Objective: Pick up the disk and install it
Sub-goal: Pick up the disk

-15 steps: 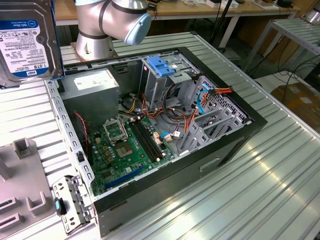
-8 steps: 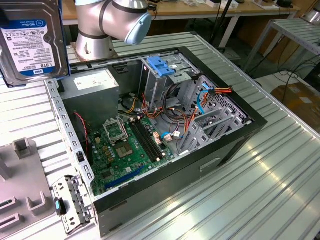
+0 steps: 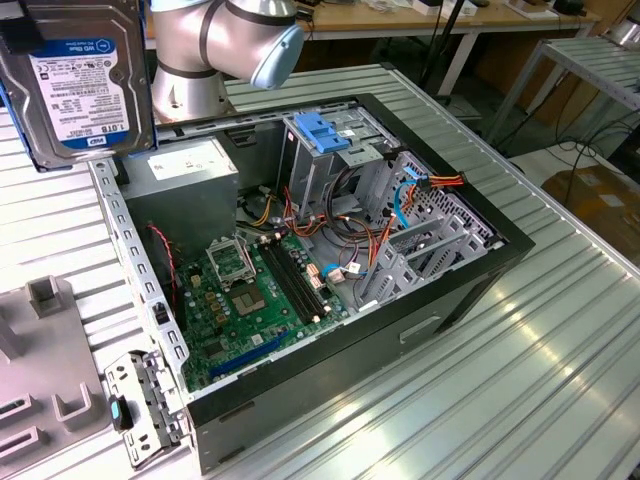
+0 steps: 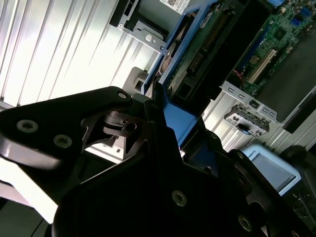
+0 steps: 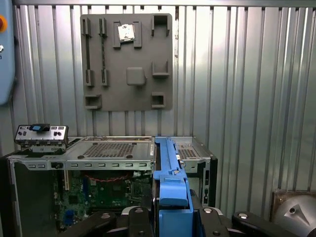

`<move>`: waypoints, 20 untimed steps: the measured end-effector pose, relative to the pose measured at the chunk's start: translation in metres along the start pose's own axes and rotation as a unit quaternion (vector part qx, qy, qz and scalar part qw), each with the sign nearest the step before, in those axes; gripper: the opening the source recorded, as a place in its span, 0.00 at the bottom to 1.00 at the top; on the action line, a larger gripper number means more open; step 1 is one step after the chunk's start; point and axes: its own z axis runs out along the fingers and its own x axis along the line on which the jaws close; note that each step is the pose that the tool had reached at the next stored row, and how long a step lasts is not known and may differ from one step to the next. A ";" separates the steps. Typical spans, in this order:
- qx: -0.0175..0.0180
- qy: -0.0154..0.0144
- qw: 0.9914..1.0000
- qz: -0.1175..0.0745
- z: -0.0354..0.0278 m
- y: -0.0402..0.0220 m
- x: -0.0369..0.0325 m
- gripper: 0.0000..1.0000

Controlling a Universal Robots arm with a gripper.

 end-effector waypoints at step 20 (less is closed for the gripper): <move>0.000 0.000 1.000 0.000 0.0053 -0.0381 0.0012 0.37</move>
